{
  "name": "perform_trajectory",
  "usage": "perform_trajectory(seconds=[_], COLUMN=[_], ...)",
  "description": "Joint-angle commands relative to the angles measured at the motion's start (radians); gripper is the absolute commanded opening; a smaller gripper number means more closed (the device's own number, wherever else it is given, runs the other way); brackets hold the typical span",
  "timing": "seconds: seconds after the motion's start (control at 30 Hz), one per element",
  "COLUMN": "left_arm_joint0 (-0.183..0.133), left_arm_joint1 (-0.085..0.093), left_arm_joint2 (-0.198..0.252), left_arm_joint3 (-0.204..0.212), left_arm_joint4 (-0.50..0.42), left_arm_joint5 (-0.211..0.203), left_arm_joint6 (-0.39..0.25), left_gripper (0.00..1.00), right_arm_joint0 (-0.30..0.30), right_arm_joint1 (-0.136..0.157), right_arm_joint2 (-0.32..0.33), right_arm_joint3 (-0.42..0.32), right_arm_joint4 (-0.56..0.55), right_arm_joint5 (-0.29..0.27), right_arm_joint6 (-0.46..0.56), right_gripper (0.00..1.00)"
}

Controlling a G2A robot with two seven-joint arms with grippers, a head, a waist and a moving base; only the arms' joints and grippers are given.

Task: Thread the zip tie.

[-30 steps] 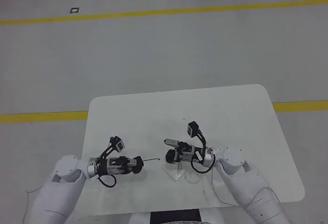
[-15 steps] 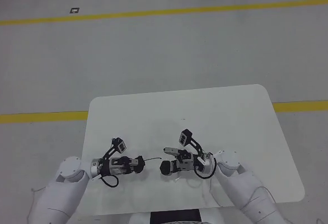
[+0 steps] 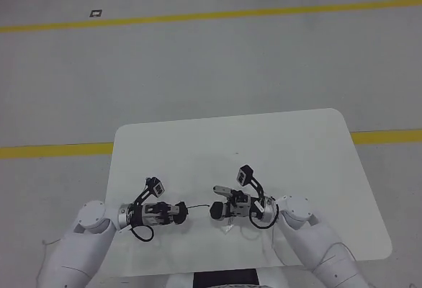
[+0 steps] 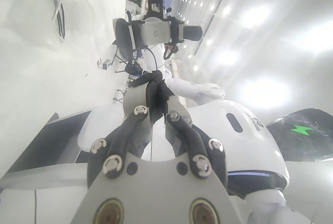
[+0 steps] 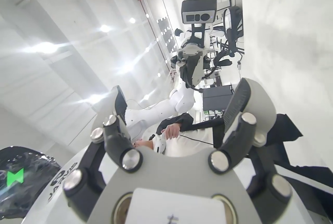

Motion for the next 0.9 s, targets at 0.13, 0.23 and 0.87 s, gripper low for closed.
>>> perform_trajectory(seconds=[0.13,0.23,0.87], left_arm_joint0=[0.0,0.0,0.0], left_arm_joint1=[0.0,0.0,0.0], left_arm_joint2=[0.0,0.0,0.0], left_arm_joint3=[0.0,0.0,0.0], left_arm_joint4=[0.0,0.0,0.0], left_arm_joint5=[0.0,0.0,0.0], left_arm_joint6=[0.0,0.0,0.0], left_gripper=[0.0,0.0,0.0], right_arm_joint0=[-0.005,-0.003,0.027], right_arm_joint1=[0.005,0.006,0.01], right_arm_joint2=[-0.012,-0.022,-0.073], right_arm_joint3=[0.011,0.023,0.066], right_arm_joint4=[-0.001,0.004,0.052], right_arm_joint5=[-0.028,-0.039,-0.073], right_arm_joint6=[0.004,-0.002,0.022], right_gripper=[0.36,0.24,0.1])
